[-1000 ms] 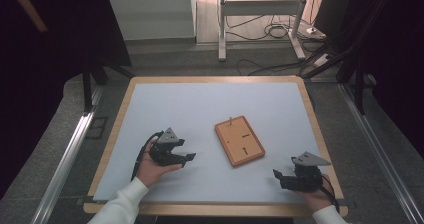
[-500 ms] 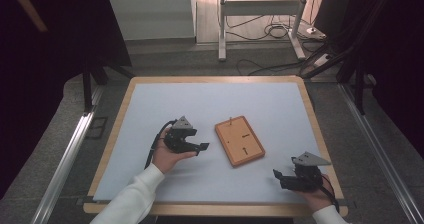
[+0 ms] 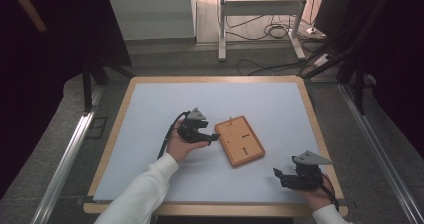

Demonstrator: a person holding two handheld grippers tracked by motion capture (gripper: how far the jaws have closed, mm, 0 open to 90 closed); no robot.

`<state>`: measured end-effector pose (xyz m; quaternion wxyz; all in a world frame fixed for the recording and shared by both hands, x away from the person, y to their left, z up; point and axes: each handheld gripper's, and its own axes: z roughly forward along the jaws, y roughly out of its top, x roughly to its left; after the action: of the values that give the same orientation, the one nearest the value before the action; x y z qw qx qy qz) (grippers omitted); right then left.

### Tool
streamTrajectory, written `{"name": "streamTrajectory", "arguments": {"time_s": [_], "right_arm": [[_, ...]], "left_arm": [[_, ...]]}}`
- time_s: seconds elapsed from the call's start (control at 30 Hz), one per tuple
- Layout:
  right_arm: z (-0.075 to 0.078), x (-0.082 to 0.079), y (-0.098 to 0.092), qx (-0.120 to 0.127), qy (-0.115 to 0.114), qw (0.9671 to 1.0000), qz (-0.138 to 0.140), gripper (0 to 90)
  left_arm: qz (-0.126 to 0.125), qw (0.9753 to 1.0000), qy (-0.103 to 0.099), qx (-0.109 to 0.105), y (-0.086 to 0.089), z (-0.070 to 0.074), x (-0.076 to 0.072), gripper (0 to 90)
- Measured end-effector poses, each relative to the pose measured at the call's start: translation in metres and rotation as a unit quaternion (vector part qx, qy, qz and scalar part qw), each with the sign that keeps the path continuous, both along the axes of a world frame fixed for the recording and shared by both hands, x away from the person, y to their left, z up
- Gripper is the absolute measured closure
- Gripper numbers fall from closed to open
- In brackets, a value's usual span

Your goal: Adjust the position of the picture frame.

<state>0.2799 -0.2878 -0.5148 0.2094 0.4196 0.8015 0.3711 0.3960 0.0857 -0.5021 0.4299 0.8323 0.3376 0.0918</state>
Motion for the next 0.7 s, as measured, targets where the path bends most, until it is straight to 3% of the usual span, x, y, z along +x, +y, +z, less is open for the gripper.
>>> {"name": "streamTrajectory", "arguments": {"time_s": [0.37,0.7], "right_arm": [[-0.001,0.002,-0.001,-0.003,0.001,1.0,0.001,17.5],[-0.002,0.002,0.0,-0.004,0.003,1.0,0.0,17.5]], "left_arm": [[-0.006,0.9996,-0.014,0.023,-0.029,-0.007,0.024,31.9],[0.0,0.9996,-0.021,0.017,-0.041,-0.013,0.04,38.2]]}}
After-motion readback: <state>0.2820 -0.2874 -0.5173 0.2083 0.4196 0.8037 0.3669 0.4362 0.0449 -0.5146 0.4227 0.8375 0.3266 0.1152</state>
